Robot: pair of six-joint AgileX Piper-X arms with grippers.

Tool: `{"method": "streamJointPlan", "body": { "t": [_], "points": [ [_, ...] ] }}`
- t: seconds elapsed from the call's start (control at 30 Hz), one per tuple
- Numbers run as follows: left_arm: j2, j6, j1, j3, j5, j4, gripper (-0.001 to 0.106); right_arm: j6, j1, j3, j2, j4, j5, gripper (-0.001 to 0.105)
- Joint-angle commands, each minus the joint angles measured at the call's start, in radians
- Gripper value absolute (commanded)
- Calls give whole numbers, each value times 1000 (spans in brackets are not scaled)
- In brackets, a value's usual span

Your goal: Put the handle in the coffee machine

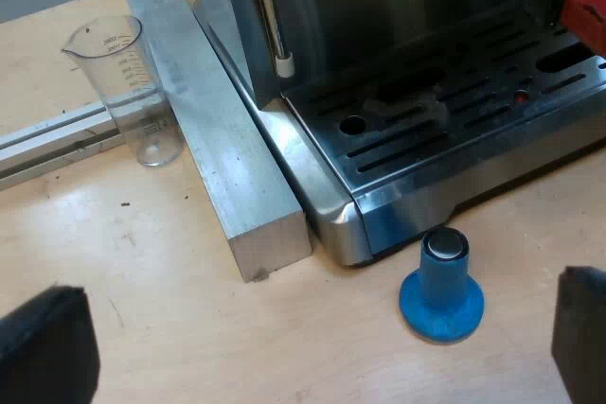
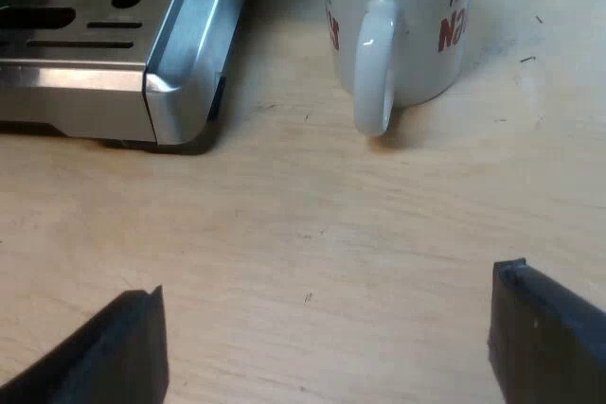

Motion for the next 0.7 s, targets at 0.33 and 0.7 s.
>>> {"method": "streamJointPlan", "body": {
  "t": [0.33,0.7],
  "points": [
    [-139,-3,0,-3,5,-4,105,-5,-2,-5,-47,-13,-5,71],
    [-139,-3,0,-3,5,-4,105,-5,-86,-5,-45,-13,-4,71]
  ]
}}
